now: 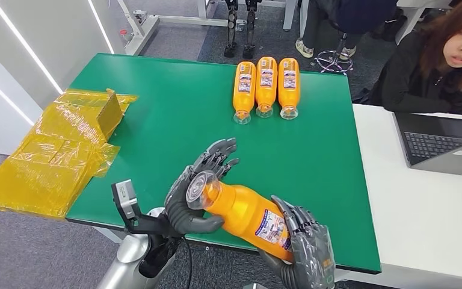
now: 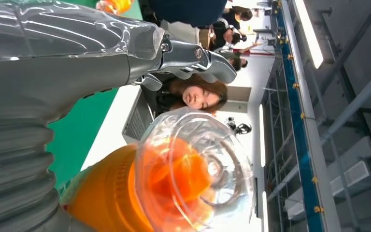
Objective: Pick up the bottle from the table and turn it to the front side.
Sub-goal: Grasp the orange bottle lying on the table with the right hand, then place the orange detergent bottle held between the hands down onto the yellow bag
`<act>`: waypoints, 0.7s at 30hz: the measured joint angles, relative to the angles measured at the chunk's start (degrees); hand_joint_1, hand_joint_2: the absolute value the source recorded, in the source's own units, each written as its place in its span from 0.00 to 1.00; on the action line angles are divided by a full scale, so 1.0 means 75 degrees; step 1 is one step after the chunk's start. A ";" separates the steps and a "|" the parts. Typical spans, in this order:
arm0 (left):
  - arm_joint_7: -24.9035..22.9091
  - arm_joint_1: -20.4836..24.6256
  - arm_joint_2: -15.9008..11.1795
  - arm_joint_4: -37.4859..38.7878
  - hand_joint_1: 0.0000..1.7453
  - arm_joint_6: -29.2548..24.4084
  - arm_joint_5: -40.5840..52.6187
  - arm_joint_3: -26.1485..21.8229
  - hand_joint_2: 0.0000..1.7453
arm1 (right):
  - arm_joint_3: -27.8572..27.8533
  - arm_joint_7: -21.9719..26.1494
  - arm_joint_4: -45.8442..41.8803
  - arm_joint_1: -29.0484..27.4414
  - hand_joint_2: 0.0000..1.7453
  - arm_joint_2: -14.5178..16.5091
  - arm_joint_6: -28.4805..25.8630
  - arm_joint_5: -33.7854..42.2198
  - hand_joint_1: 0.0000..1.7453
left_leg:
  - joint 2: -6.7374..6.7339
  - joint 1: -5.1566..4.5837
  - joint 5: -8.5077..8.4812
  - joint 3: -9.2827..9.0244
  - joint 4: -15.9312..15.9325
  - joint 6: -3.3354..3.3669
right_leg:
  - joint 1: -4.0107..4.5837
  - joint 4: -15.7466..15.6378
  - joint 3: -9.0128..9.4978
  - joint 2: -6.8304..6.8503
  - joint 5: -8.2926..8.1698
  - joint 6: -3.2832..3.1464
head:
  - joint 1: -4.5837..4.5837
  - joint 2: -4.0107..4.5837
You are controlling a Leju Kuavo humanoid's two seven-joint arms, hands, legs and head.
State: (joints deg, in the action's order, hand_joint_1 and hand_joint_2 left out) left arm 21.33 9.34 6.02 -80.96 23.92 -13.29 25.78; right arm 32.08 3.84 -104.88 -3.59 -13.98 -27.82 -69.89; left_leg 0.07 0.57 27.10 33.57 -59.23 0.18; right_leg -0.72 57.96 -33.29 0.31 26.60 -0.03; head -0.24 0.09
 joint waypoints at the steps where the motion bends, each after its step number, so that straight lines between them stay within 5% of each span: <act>1: -0.0007 -0.0012 -0.0010 -0.0039 0.76 0.0014 -0.0012 0.0010 1.00 | 0.0024 0.0024 -0.0001 0.0007 1.00 0.0038 0.0018 0.0026 1.00 | 0.0000 0.0000 0.0000 0.0000 0.0000 0.0000 | 0.0000 0.0000 0.0000 0.0000 0.0000 0.0000 | 0.0000 0.0000; 2: -0.0009 -0.0018 -0.0023 -0.0069 0.73 0.0035 -0.0033 0.0023 1.00 | 0.0050 0.0041 -0.0001 0.0022 1.00 0.0081 0.0050 0.0061 1.00 | 0.0000 0.0000 0.0000 0.0000 0.0000 0.0000 | 0.0000 0.0001 0.0000 0.0000 0.0000 0.0000 | 0.0000 0.0000; 6: -0.0042 0.0000 -0.0047 -0.0129 0.05 0.0224 -0.0357 0.0063 1.00 | 0.0110 0.0051 0.0002 0.0202 1.00 0.0230 0.0208 0.0187 1.00 | -0.0001 0.0001 -0.0001 -0.0001 0.0000 -0.0001 | 0.0000 0.0003 0.0000 0.0000 0.0000 0.0000 | 0.0000 0.0000; 7: -0.0088 0.0018 -0.0048 -0.0135 0.22 0.0284 -0.0494 0.0075 1.00 | 0.0131 0.0054 0.0006 0.0265 1.00 0.0257 0.0231 0.0228 1.00 | -0.0001 0.0000 -0.0002 -0.0002 0.0000 -0.0002 | 0.0000 0.0003 0.0000 0.0000 0.0000 0.0000 | 0.0000 0.0000; 10: -0.0252 0.0087 -0.0052 -0.0157 0.93 0.0458 -0.0863 0.0134 1.00 | 0.0189 0.0067 0.0023 0.0418 1.00 0.0310 0.0242 0.0354 1.00 | 0.0001 0.0000 -0.0004 -0.0001 0.0000 -0.0002 | 0.0000 0.0003 0.0000 0.0002 -0.0001 0.0000 | -0.0001 0.0000; 12: -0.0297 0.0126 -0.0054 -0.0163 0.99 0.0567 -0.1020 0.0175 1.00 | 0.0209 0.0071 0.0027 0.0473 1.00 0.0325 0.0231 0.0396 1.00 | 0.0001 0.0000 -0.0004 -0.0001 0.0000 -0.0002 | 0.0000 0.0003 0.0001 0.0001 -0.0001 0.0000 | -0.0001 0.0000; 14: -0.0324 0.0152 -0.0054 -0.0165 0.94 0.0656 -0.1130 0.0201 1.00 | 0.0219 0.0071 0.0029 0.0492 1.00 0.0336 0.0219 0.0401 1.00 | 0.0001 0.0000 -0.0004 -0.0001 0.0000 -0.0002 | 0.0000 0.0003 0.0000 0.0001 -0.0001 0.0000 | 0.0000 0.0000; 18: -0.0411 0.0242 -0.0054 -0.0168 0.04 0.0713 -0.1309 0.0249 1.00 | 0.0246 0.0069 0.0028 0.0514 1.00 0.0344 0.0178 0.0398 1.00 | 0.0001 0.0000 -0.0003 0.0000 0.0000 -0.0002 | 0.0000 0.0003 -0.0001 0.0001 -0.0001 -0.0001 | 0.0000 0.0000; 21: -0.0501 0.0277 -0.0058 -0.0182 0.00 0.0661 -0.1411 0.0261 1.00 | 0.0275 0.0084 0.0023 0.0504 1.00 0.0347 0.0138 0.0387 1.00 | 0.0000 0.0000 -0.0003 0.0000 0.0000 -0.0002 | 0.0000 0.0003 -0.0001 0.0001 -0.0001 -0.0001 | 0.0000 0.0000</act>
State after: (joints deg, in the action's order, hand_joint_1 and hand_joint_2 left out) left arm 17.57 11.42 5.59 -82.32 28.88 -23.87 27.74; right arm 34.15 4.46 -104.71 0.19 -11.38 -26.78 -66.99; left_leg 0.07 0.57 27.07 33.56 -59.23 0.16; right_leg -0.72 57.99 -33.30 0.32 26.59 -0.04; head -0.24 0.09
